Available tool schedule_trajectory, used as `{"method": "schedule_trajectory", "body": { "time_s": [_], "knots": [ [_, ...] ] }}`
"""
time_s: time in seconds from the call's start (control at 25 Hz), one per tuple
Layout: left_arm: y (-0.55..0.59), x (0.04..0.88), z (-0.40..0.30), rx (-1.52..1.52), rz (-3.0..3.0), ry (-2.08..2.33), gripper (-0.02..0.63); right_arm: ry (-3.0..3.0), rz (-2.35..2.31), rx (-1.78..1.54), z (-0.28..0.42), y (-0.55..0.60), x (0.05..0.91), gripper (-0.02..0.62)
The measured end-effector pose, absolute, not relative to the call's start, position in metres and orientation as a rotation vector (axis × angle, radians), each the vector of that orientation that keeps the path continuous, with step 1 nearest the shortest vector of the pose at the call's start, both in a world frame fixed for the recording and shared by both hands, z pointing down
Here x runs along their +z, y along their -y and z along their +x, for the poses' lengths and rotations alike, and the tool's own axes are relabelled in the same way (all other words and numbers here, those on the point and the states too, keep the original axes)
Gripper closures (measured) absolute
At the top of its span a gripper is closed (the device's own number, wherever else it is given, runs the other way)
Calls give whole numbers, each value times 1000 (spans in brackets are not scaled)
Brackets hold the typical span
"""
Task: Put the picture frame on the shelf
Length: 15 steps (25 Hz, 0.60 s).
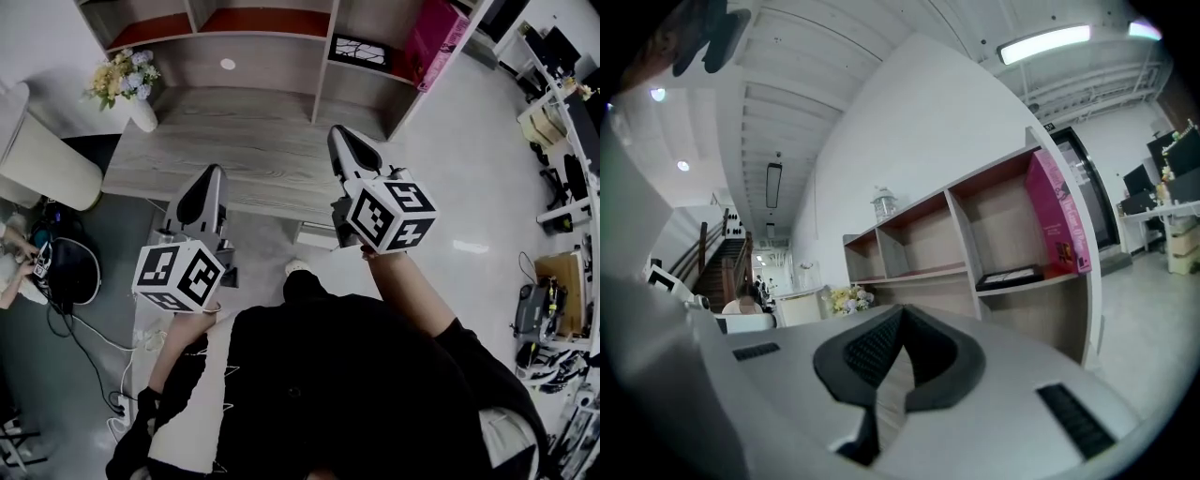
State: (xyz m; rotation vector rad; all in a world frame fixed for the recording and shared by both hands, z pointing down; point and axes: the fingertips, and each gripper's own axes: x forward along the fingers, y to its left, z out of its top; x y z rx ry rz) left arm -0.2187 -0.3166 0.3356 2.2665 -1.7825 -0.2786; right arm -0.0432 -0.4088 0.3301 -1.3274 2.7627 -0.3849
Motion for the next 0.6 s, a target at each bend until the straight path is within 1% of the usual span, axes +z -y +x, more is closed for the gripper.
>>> {"method": "schedule_trajectory", "body": {
  "time_s": [0.6],
  "knots": [
    [305, 342, -222, -281, 2239, 1802, 595, -2783, -1372, -364, -38, 394, 339, 591]
  ]
}}
